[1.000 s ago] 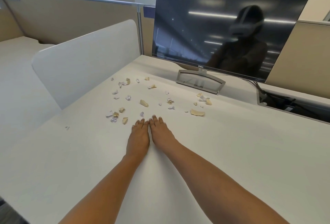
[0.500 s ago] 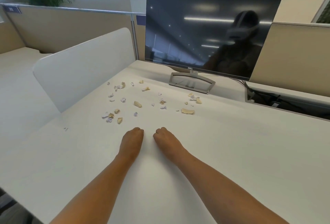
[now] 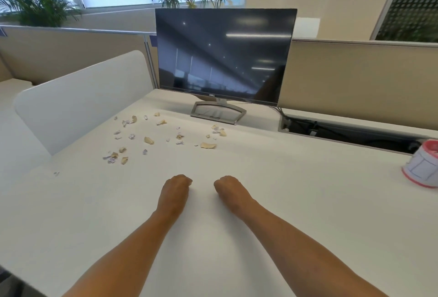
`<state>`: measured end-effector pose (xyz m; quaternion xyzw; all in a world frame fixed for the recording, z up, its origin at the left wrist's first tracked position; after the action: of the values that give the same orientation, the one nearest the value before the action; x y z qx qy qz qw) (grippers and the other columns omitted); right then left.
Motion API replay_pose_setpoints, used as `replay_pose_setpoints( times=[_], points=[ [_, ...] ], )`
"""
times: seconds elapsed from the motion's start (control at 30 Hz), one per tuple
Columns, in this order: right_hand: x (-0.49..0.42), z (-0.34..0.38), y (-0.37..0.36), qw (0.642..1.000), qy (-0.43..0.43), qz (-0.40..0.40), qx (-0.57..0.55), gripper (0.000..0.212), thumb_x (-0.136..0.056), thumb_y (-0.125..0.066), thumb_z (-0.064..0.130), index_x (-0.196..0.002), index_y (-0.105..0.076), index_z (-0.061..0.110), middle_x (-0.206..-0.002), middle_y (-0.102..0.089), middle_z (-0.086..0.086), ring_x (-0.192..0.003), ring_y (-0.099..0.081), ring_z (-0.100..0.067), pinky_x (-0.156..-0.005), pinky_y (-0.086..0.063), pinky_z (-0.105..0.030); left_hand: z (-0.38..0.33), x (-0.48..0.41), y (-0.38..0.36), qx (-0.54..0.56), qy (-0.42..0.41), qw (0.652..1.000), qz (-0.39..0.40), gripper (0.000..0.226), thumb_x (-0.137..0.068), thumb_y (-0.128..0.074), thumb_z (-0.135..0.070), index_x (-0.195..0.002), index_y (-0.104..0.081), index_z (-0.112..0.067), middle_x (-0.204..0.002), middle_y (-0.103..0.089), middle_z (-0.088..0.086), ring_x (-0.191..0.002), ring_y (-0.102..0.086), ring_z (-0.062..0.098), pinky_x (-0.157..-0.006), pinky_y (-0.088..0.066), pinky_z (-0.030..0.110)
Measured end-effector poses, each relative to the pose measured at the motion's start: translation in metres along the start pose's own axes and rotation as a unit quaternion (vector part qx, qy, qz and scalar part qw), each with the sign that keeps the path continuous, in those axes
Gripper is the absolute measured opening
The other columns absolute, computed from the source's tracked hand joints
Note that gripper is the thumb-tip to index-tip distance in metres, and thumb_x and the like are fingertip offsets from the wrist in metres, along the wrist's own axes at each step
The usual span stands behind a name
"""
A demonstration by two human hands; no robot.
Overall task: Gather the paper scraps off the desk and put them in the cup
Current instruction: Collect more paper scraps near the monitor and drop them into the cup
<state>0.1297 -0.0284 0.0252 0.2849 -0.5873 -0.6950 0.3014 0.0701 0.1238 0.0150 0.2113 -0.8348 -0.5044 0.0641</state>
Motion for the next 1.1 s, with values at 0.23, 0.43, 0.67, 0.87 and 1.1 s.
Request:
replay_pose_setpoints(
  times=[0.23, 0.43, 0.67, 0.87, 1.1],
  points=[
    [0.082, -0.092, 0.023, 0.993, -0.11, -0.03, -0.019, 0.026, -0.072, -0.038, -0.015, -0.064, -0.03, 0.009, -0.067, -0.034, -0.011, -0.074, -0.03, -0.018, -0.049, -0.013, -0.033, -0.108, 0.019, -0.045, -0.029, -0.088, 0.995, 0.047, 0.029, -0.078, -0.041, 0.005, -0.077, -0.038, -0.023, -0.082, -0.044, 0.0, -0.077, -0.035, 0.018, -0.07, -0.028, 0.023],
    [0.157, -0.179, 0.047, 0.976, -0.197, -0.064, -0.06, 0.023, -0.073, -0.04, -0.011, -0.074, -0.04, 0.012, -0.082, -0.056, -0.022, -0.074, -0.033, -0.018, -0.063, -0.02, -0.028, -0.212, 0.023, -0.087, -0.078, -0.191, 0.975, 0.082, 0.034, -0.074, -0.04, 0.01, -0.074, -0.035, -0.023, -0.084, -0.036, 0.0, -0.079, -0.03, 0.016, -0.072, -0.024, 0.024],
    [0.226, -0.265, 0.074, 0.949, -0.291, -0.091, -0.08, 0.018, -0.085, -0.044, -0.003, -0.09, -0.061, -0.001, -0.096, -0.067, -0.016, -0.089, -0.058, -0.027, -0.075, -0.044, -0.031, -0.346, 0.016, -0.142, -0.06, -0.252, 0.963, 0.075, 0.019, -0.086, -0.055, 0.002, -0.099, -0.067, -0.002, -0.081, -0.052, 0.009, -0.074, -0.045, 0.016, -0.071, -0.042, 0.025],
    [0.256, -0.322, 0.109, 0.915, -0.342, -0.189, -0.1, 0.013, -0.088, -0.056, 0.008, -0.095, -0.066, 0.001, -0.097, -0.068, -0.016, -0.089, -0.06, -0.025, -0.076, -0.041, -0.02, -0.443, 0.011, -0.16, 0.014, -0.225, 0.968, 0.114, 0.025, -0.09, -0.058, -0.01, -0.114, -0.066, -0.007, -0.114, -0.066, 0.012, -0.101, -0.065, 0.027, -0.097, -0.047, 0.03],
    [0.263, -0.381, 0.147, 0.877, -0.364, -0.294, -0.11, 0.016, -0.087, -0.057, 0.005, -0.099, -0.067, 0.001, -0.1, -0.069, -0.019, -0.09, -0.062, -0.032, -0.084, -0.05, -0.033, -0.519, 0.005, -0.169, 0.07, -0.289, 0.95, 0.094, 0.023, -0.089, -0.053, 0.0, -0.105, -0.07, -0.003, -0.101, -0.07, 0.014, -0.096, -0.066, 0.028, -0.091, -0.052, 0.032]
  ],
)
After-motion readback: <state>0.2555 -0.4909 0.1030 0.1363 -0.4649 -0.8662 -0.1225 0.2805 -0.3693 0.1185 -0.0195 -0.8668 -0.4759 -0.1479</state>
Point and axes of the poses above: each hand's wrist, its own x-axis away from the middle knuckle, its own y-axis out of the back of the hand, z = x × y, the point moved 1 cm from there along -x, towards the middle knuckle
